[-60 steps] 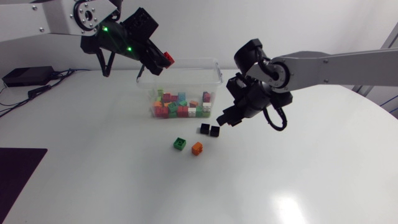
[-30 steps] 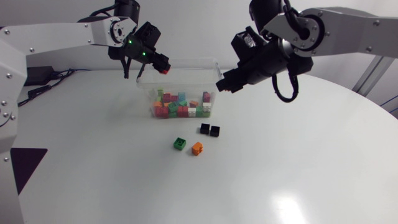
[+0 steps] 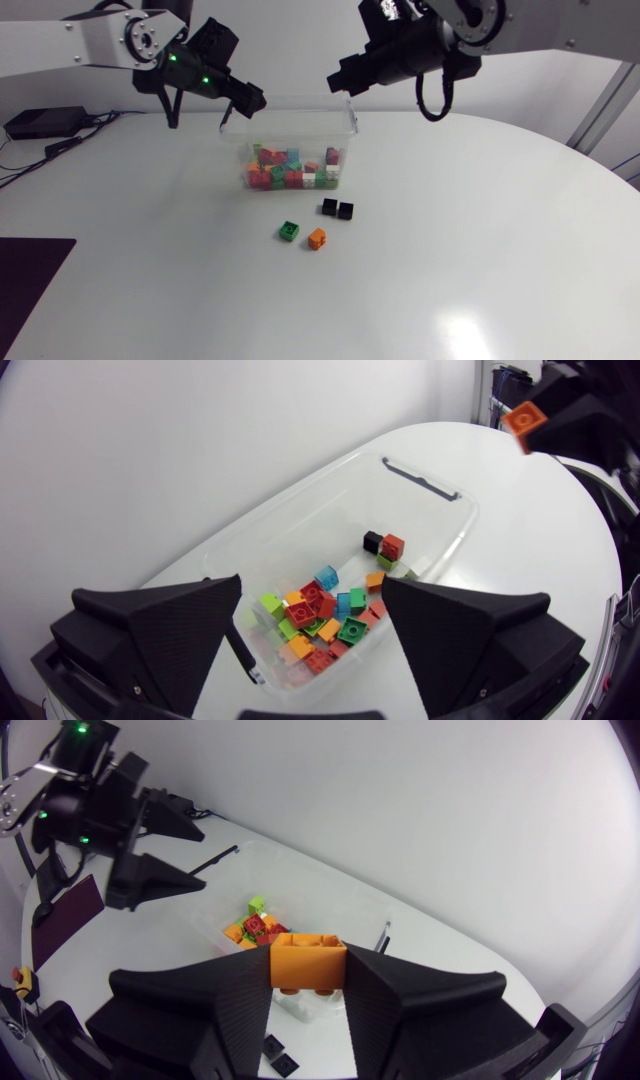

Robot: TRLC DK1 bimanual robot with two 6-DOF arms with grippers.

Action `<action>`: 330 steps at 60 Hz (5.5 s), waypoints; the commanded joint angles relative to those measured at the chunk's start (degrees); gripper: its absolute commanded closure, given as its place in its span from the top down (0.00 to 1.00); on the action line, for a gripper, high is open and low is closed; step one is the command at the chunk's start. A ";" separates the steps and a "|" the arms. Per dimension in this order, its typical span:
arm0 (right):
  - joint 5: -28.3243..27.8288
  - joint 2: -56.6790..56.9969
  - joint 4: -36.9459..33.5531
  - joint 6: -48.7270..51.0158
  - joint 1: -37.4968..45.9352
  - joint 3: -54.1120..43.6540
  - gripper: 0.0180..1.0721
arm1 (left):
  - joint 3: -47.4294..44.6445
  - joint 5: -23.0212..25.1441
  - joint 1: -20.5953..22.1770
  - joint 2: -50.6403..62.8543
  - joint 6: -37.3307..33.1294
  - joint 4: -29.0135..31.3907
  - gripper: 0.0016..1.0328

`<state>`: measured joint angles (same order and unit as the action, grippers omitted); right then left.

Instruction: Place the duplo bricks in the container

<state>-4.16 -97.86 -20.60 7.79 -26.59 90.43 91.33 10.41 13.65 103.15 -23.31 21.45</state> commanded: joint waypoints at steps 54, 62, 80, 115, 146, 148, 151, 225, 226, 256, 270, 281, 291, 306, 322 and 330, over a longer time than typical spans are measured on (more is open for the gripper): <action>2.85 -17.80 1.35 1.79 1.80 16.79 0.95 | -19.61 1.80 10.87 0.21 -8.51 9.31 0.96; 3.11 -10.50 1.97 1.00 3.21 9.41 0.95 | -13.28 0.31 12.81 5.74 -2.71 15.90 0.96; 4.43 1.45 1.88 0.82 4.00 -6.94 0.95 | -8.18 -2.86 14.83 11.98 6.61 18.80 0.93; -0.76 9.71 2.49 8.29 4.88 -28.03 0.95 | -3.00 -7.07 16.76 21.56 12.85 20.47 0.48; -19.13 -7.43 -5.24 29.83 13.93 -18.27 0.95 | -7.75 -7.87 17.20 14.62 13.38 20.65 0.31; -20.01 -8.75 -6.56 31.50 14.02 -17.22 0.95 | -8.10 -7.87 17.11 13.39 13.12 20.82 0.31; -20.62 -10.42 -8.05 34.04 13.58 -15.90 0.95 | -8.80 -7.87 17.02 11.37 12.76 20.91 0.31; -20.62 -27.29 -4.98 39.84 8.13 -6.41 0.23 | -3.61 -8.13 10.43 -3.13 7.23 1.05 0.31; -20.62 -27.12 -5.15 39.67 8.31 -6.50 0.23 | -3.44 -8.13 10.34 -2.78 7.23 0.78 0.31; -20.62 -4.79 -12.62 37.56 9.01 -15.02 0.23 | 9.04 -7.43 5.69 11.28 10.74 -4.05 0.37; -20.45 4.17 -14.82 32.81 5.76 -13.97 0.23 | 11.59 -8.48 3.93 14.80 11.80 -4.05 0.97; -18.78 5.05 -15.00 27.28 3.39 -7.90 0.24 | 5.53 -8.66 3.31 9.70 10.92 -3.70 0.96; -17.02 2.77 -12.71 22.62 0.84 -2.81 0.24 | -3.44 -8.57 3.40 0.21 6.87 -3.00 0.96; -16.93 -7.96 -8.40 16.64 0.84 8.00 0.24 | -13.63 -5.41 3.14 -11.40 -0.07 1.93 0.96; -15.52 -20.26 -4.80 12.07 0.75 19.34 0.24 | -25.06 0.48 2.79 -19.13 -7.45 3.16 0.96; -14.47 -26.15 -4.19 10.49 0.66 25.49 0.26 | -27.61 3.91 2.96 -19.31 -9.21 5.00 0.96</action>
<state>-19.40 -120.14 -25.63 20.62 -25.78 111.55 65.95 12.38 16.88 84.88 -30.06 25.32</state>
